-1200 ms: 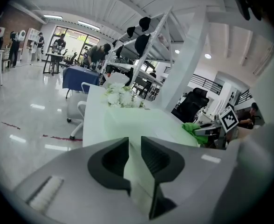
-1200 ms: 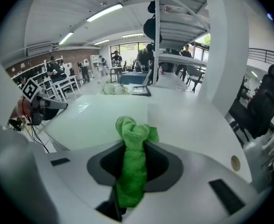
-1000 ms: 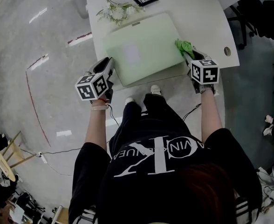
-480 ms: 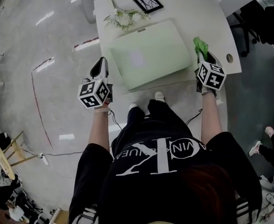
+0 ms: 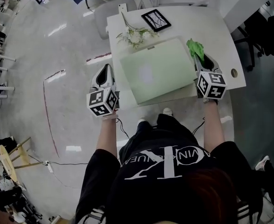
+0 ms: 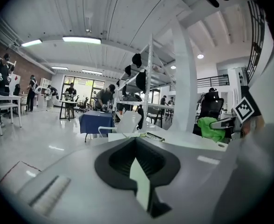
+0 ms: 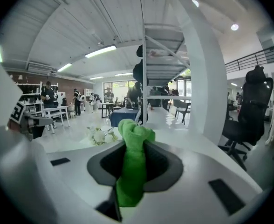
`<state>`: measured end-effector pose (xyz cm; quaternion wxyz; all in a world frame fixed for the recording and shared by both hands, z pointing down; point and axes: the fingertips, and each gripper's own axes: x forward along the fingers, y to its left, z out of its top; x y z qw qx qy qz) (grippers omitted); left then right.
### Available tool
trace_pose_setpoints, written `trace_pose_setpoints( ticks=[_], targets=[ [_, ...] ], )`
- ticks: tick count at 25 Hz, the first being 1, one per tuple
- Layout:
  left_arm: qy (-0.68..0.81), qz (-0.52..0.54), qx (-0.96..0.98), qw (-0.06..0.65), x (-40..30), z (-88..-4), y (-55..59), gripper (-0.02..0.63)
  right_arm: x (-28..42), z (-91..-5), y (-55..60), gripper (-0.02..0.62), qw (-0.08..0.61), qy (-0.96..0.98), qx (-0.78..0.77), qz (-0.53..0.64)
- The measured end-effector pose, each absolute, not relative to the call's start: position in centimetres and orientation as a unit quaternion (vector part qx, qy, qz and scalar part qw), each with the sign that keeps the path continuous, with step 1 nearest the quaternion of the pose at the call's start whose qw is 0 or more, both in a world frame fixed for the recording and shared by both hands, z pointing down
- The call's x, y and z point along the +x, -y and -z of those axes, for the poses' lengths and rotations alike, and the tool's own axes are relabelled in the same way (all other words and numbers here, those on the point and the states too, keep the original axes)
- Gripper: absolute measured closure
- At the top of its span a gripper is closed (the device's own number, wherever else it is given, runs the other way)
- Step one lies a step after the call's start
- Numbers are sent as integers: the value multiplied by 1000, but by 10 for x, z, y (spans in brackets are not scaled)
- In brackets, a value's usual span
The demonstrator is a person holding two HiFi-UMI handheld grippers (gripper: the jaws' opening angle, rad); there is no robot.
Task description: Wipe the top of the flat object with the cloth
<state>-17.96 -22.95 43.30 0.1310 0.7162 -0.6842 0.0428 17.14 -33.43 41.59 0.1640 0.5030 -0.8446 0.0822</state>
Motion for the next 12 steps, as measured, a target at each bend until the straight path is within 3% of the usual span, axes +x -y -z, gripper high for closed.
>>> trace_pose_setpoints(
  ticks=[12],
  targets=[
    [709, -14, 700, 82, -199, -383, 229, 595, 135, -371, 340, 511, 122, 875, 466, -47]
  ],
)
